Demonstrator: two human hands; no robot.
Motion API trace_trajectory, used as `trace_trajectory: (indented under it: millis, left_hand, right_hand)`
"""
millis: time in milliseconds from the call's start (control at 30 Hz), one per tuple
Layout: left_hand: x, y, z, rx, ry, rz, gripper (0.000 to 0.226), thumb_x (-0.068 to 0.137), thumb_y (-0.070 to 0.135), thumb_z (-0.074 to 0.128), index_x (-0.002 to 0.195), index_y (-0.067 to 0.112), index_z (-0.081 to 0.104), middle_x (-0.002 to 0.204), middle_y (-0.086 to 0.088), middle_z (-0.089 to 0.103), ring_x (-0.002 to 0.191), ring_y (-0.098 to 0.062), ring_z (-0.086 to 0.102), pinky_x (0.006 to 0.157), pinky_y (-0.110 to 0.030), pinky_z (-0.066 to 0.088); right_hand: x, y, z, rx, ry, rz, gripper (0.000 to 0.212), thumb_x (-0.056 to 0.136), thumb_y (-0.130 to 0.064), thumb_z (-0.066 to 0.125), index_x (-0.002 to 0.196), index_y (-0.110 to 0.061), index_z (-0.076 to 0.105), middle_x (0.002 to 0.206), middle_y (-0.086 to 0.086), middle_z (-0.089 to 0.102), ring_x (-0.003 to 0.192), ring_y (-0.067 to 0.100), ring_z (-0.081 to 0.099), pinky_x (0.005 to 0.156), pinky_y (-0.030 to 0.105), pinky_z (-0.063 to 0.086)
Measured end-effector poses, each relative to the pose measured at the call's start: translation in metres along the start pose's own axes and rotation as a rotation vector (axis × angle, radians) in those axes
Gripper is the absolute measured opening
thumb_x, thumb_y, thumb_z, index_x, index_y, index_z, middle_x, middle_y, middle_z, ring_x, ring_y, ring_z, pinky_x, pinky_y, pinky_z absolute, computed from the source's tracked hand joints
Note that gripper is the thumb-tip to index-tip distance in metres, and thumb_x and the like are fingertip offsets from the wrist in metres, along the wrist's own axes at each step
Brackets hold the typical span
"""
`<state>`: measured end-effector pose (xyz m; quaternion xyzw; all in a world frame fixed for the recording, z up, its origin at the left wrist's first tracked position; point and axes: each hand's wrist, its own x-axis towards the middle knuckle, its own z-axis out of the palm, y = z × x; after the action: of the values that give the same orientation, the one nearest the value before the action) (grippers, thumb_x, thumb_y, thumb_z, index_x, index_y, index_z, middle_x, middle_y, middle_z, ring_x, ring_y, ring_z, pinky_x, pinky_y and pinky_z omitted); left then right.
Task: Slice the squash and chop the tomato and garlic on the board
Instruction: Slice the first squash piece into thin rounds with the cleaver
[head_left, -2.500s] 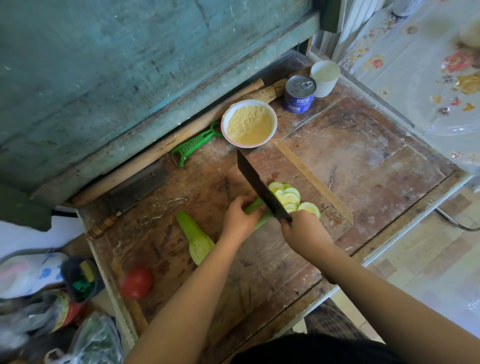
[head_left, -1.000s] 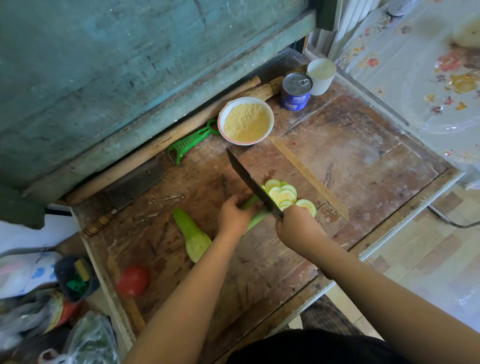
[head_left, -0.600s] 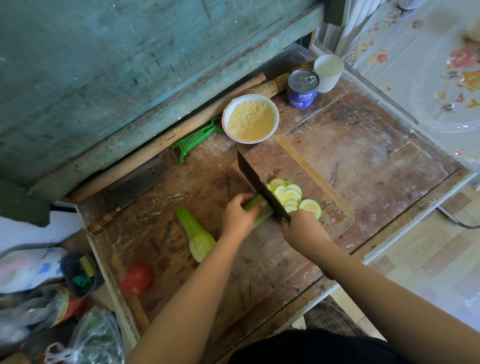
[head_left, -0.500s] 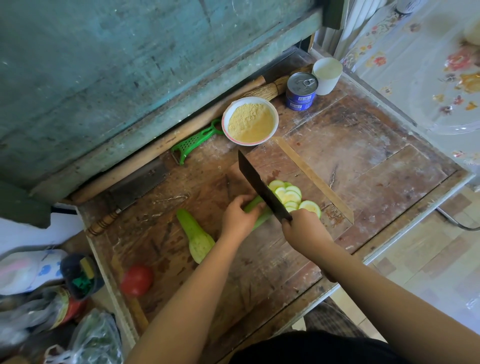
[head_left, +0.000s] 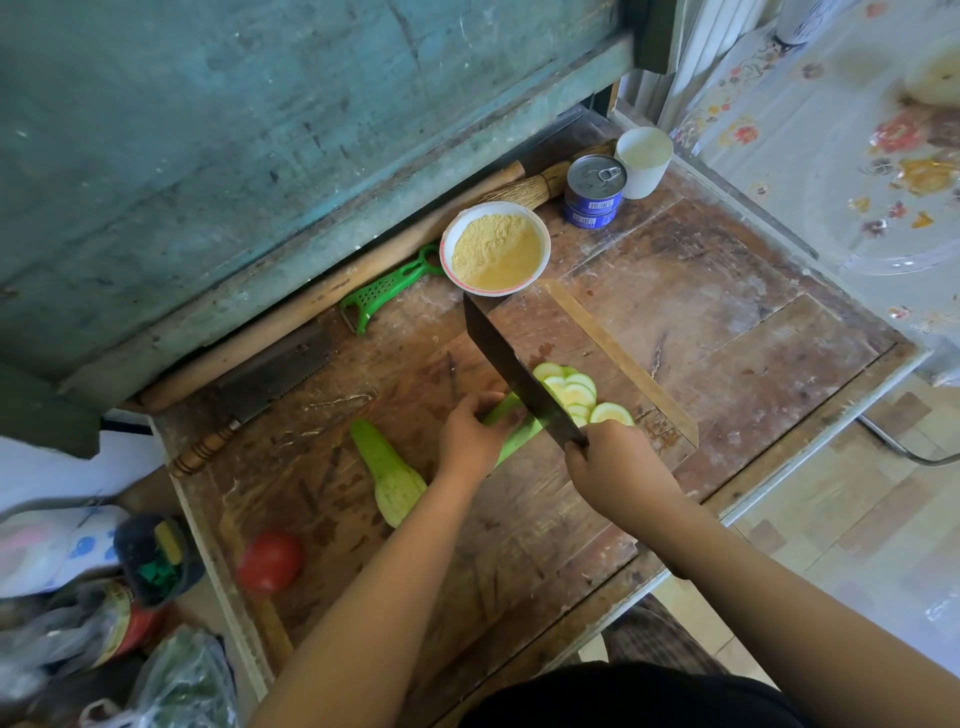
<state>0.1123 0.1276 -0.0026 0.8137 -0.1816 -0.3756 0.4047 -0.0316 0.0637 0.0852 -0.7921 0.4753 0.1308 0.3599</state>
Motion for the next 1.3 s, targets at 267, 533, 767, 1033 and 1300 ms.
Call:
trace_trajectory:
  millis: [267,533,767,1033,1300]
  left_hand:
    - [0.000,0.001,0.001,-0.012,0.014,0.007,0.020,0.078,0.029,0.076,0.091,0.023,0.063,0.088,0.014,0.062,0.089,-0.010,0.060,0.078,-0.024,0.044]
    - [0.001,-0.001,0.002,0.020,0.007,-0.006,0.024,0.077,0.031,0.077,0.095,0.023,0.063,0.097,0.007,0.066,0.094,-0.013,0.061,0.079,-0.028,0.046]
    - [0.005,0.000,0.002,0.005,0.009,-0.029,0.025,0.078,0.029,0.077,0.096,0.022,0.061,0.096,0.006,0.064,0.095,-0.016,0.061,0.079,-0.028,0.045]
    - [0.007,-0.002,0.001,0.014,0.002,-0.045,0.031,0.079,0.030,0.075,0.105,0.018,0.064,0.100,0.007,0.062,0.098,-0.015,0.060,0.081,-0.027,0.046]
    - [0.002,0.000,0.001,0.041,-0.001,-0.027,0.031,0.078,0.030,0.076,0.104,0.018,0.064,0.097,0.010,0.061,0.096,-0.011,0.058,0.078,-0.024,0.042]
  right_hand:
    - [-0.002,-0.001,0.003,-0.009,0.009,-0.006,0.029,0.098,-0.023,0.039,0.081,-0.007,0.057,0.058,0.004,0.046,0.048,0.018,0.042,0.044,0.026,0.028]
    - [0.002,-0.003,0.001,-0.032,-0.040,0.037,0.038,0.099,-0.020,0.038,0.062,-0.012,0.041,0.056,0.003,0.041,0.047,0.016,0.037,0.042,0.025,0.025]
    - [0.012,-0.005,0.006,-0.036,-0.050,0.045,0.039,0.098,-0.020,0.039,0.060,-0.013,0.039,0.057,0.003,0.040,0.047,0.017,0.037,0.042,0.025,0.024]
    - [0.028,-0.005,0.014,-0.031,-0.072,0.066,0.039,0.098,-0.018,0.039,0.059,-0.011,0.038,0.056,0.003,0.039,0.045,0.014,0.035,0.041,0.024,0.025]
    - [0.041,-0.002,0.024,-0.021,-0.105,0.110,0.039,0.098,-0.021,0.044,0.060,-0.012,0.038,0.058,0.003,0.041,0.048,0.014,0.037,0.040,0.024,0.024]
